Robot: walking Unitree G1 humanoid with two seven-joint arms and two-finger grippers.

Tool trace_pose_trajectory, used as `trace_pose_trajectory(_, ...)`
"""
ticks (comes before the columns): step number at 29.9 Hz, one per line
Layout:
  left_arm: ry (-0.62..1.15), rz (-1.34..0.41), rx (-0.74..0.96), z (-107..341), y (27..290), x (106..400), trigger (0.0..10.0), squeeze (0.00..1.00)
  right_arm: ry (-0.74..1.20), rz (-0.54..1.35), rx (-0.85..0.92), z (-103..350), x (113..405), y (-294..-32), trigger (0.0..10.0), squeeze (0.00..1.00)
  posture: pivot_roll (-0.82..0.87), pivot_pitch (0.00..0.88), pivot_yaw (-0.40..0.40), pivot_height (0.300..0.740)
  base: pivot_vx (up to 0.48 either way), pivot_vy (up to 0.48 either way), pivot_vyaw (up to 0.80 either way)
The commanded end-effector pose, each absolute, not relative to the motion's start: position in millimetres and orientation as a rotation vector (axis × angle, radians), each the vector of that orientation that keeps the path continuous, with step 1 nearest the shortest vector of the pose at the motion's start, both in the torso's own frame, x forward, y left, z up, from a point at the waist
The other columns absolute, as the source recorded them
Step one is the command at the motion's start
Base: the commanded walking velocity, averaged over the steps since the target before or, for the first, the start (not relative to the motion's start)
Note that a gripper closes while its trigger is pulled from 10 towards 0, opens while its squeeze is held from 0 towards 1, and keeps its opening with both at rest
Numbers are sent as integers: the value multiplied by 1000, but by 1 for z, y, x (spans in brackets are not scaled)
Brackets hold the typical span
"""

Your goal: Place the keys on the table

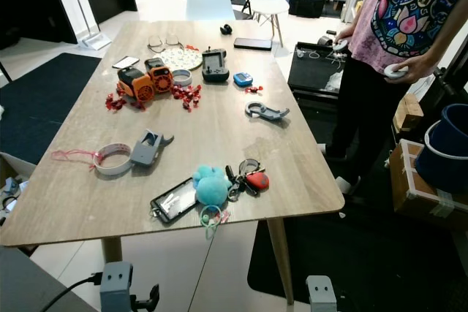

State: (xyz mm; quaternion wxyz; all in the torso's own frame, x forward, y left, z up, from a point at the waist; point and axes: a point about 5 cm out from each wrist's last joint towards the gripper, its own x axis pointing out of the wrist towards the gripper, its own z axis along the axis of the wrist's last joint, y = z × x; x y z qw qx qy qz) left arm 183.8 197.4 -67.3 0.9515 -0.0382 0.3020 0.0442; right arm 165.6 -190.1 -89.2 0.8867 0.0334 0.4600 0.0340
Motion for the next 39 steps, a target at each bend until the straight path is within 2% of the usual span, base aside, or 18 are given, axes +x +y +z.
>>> trace_pose_trajectory(1, 624, 97, -83, -70, 199, 178, 10000, 0, 972, 65, 69, -91, 161, -190, 10000, 0, 52, 55, -40, 740, -334, 0, 0)
trace_pose_trajectory(34, 582, 101, -70, -65, 203, 182, 10000, 0, 954, 87, 61, -90, 164, -184, 10000, 0, 69, 58, -37, 740, -333, 0, 0)
trace_pose_trajectory(39, 573, 107, -59, -63, 204, 183, 10000, 0, 949, 91, 59, -90, 165, -183, 10000, 0, 71, 62, -38, 740, -54, 0, 0)
